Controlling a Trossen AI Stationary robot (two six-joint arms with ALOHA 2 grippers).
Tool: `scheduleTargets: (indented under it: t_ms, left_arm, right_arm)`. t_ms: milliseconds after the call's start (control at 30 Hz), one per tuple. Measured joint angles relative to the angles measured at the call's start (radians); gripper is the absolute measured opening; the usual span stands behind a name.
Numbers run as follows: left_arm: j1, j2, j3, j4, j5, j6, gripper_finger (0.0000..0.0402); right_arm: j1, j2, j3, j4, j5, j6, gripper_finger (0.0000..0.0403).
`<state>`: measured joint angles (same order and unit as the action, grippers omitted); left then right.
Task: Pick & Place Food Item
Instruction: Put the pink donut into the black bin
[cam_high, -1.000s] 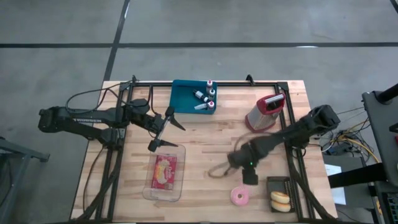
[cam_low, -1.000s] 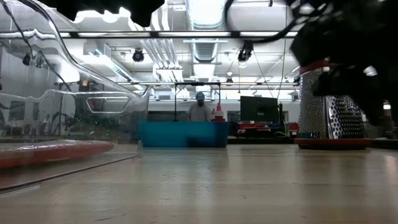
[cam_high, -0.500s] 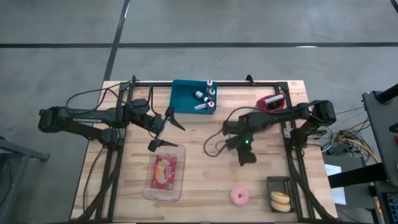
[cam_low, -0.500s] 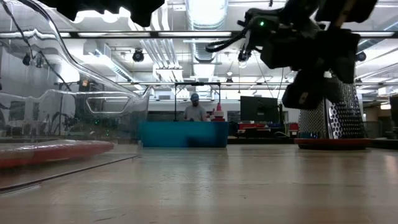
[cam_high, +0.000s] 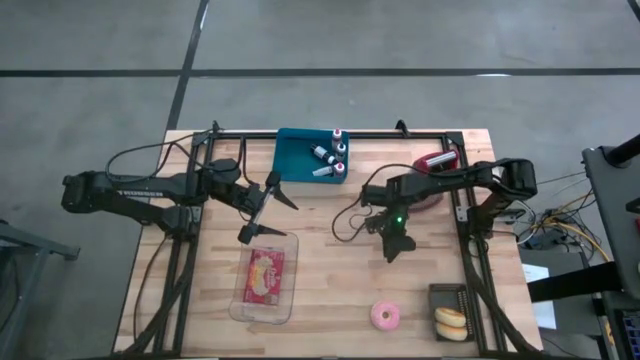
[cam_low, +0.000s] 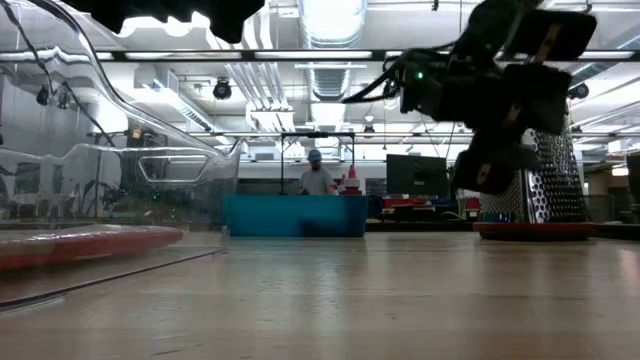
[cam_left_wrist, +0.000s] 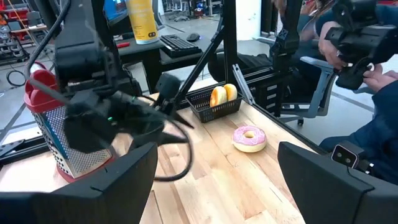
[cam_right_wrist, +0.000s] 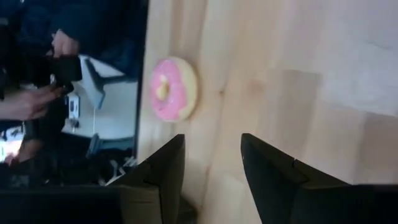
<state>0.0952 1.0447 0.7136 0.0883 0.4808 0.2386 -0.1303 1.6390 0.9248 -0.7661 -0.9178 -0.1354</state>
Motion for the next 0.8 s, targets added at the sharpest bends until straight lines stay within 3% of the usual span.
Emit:
scheduleTargets:
  t_ms: [167,567,800]
  left_arm:
    - [0.000,0.000,0.000,0.000,0.000,0.000,0.0339]
    - [0.000,0.000,0.000,0.000,0.000,0.000,0.0339]
    - [0.000,0.000,0.000,0.000,0.000,0.000,0.0339]
  right_arm:
    - [-0.028,0.000,-0.043,0.082,-0.004,-0.007,0.0166]
    - [-0.012,0.000,-0.093,0.219,0.002,-0.195,0.0171]
    - [0.041,0.000,-0.143,0.362,0.003,-0.112,0.0173]
